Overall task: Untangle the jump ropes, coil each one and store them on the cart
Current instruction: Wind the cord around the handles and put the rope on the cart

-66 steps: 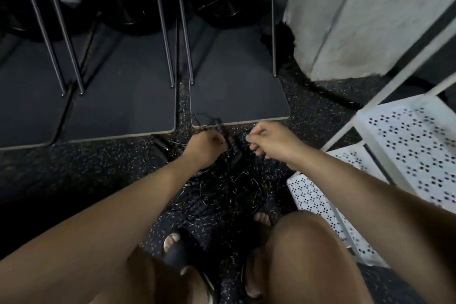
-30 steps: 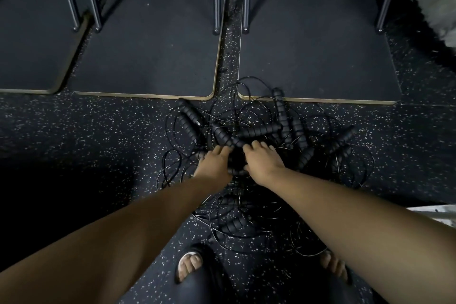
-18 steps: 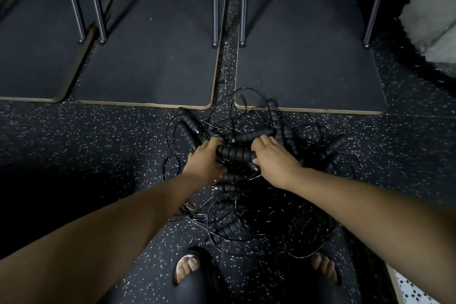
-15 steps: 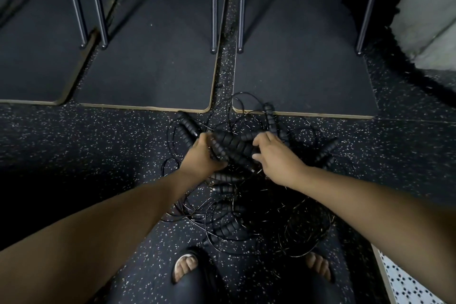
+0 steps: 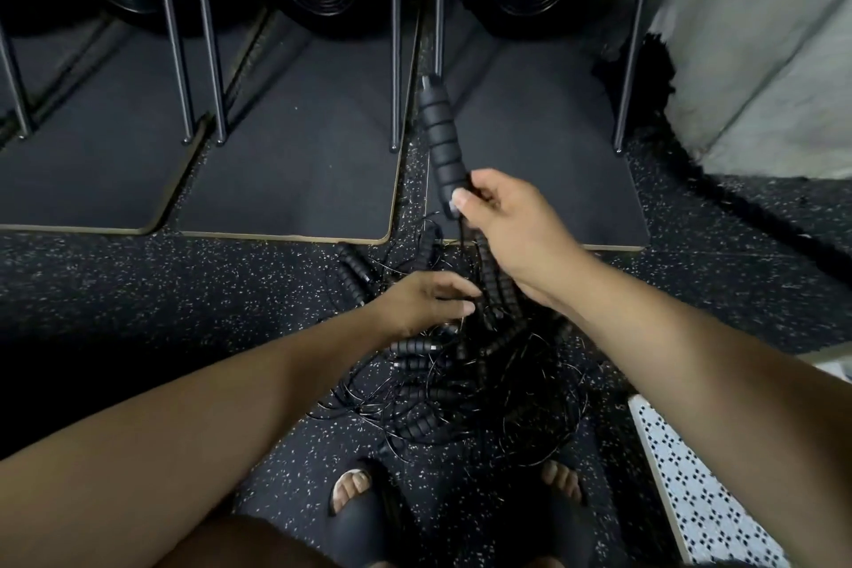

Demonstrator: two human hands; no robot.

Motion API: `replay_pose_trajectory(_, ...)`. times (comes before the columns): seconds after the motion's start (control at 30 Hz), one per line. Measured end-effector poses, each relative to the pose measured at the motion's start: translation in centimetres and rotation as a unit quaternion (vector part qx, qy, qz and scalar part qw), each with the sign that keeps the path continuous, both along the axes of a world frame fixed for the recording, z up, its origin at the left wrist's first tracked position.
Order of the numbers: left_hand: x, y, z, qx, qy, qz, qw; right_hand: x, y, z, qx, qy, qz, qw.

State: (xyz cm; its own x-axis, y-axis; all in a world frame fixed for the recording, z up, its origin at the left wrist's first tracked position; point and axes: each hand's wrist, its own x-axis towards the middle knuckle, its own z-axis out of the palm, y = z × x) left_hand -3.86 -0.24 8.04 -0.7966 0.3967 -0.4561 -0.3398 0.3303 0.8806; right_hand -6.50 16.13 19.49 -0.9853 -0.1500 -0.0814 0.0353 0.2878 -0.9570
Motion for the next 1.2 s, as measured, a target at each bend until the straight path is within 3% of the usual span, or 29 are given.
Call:
replay_pose_trajectory(0.17, 1.4, 2.1, 6.3, -0.071, 0.072, 0.135, 0.986, 2.1, 0.2, 6.5, -0.126, -0.024, -0.028, 0.991)
replay_pose_trajectory(0.27, 1.8, 2.5, 10.1, -0.049, 0.128, 0.194, 0.972, 3.7, 0.3, 9.5, -0.191, -0.035, -0.045, 0.98)
replay_pose_trajectory(0.37, 2.5, 2.5, 13.0, -0.054, 0.153, 0.142, 0.976, 5.2, 0.3, 11.6, -0.246, -0.039, -0.077, 0.965)
replay_pose_trajectory(0.57, 5.3, 2.0, 15.8, -0.041, 0.083, 0.1, 0.991, 7.5, 1.7, 15.3, -0.404, -0.047, -0.181, 0.896)
replay_pose_trajectory(0.73, 5.8, 0.8, 16.0, -0.13, 0.186, 0.179, 0.957, 8.8, 3.9, 14.2, -0.398, -0.025, -0.234, 0.887)
replay_pose_trajectory(0.83, 5.4, 0.3, 17.0, -0.145, 0.247, 0.218, 0.933, 9.5, 5.2, 13.3, -0.391, 0.013, -0.189, 0.901)
replay_pose_trajectory(1.03, 2.8, -0.3, 18.3, -0.095, 0.267, 0.271, 0.92, 10.1, 5.2, 13.3, -0.342, 0.056, -0.131, 0.929)
replay_pose_trajectory(1.2, 1.8, -1.1, 18.5, -0.138, 0.297, 0.285, 0.901, 10.5, 5.3, 14.3, -0.341, 0.043, -0.099, 0.934)
